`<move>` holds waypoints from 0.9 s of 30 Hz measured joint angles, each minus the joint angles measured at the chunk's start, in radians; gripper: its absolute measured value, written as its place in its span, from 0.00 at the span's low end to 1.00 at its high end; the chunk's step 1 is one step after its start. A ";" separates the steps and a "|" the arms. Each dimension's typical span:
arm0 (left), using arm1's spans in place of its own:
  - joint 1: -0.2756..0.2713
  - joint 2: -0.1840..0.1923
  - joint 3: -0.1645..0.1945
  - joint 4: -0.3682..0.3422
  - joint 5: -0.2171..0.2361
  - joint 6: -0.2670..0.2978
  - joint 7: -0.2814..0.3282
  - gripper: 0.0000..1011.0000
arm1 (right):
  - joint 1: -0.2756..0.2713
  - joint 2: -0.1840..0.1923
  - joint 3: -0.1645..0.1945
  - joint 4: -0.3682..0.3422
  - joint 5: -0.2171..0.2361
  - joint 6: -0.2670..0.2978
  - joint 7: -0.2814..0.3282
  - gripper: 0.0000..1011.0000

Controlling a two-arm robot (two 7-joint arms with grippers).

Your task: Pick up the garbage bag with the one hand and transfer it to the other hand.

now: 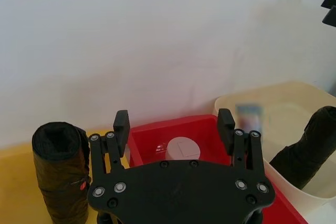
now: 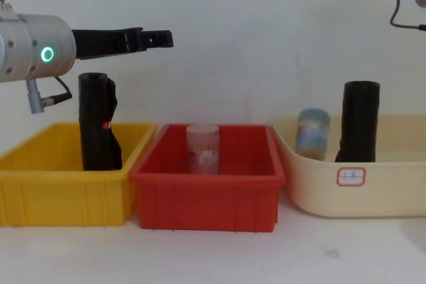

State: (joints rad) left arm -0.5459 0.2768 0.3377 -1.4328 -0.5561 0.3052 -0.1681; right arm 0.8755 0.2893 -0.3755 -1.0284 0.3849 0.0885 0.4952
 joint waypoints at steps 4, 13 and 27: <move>0.000 0.000 0.000 0.000 0.000 0.000 0.000 0.99 | -0.019 0.000 0.009 -0.023 0.004 -0.009 -0.009 0.99; 0.000 0.000 0.000 0.000 0.000 0.000 0.000 0.99 | -0.113 0.010 0.025 -0.146 0.034 -0.021 -0.020 0.99; 0.000 0.000 0.000 0.000 0.000 0.000 0.000 0.99 | -0.310 0.048 -0.001 -0.406 0.060 -0.019 -0.023 0.99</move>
State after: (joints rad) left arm -0.5459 0.2769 0.3376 -1.4328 -0.5562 0.3052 -0.1681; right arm 0.5658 0.3369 -0.3761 -1.4348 0.4449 0.0700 0.4723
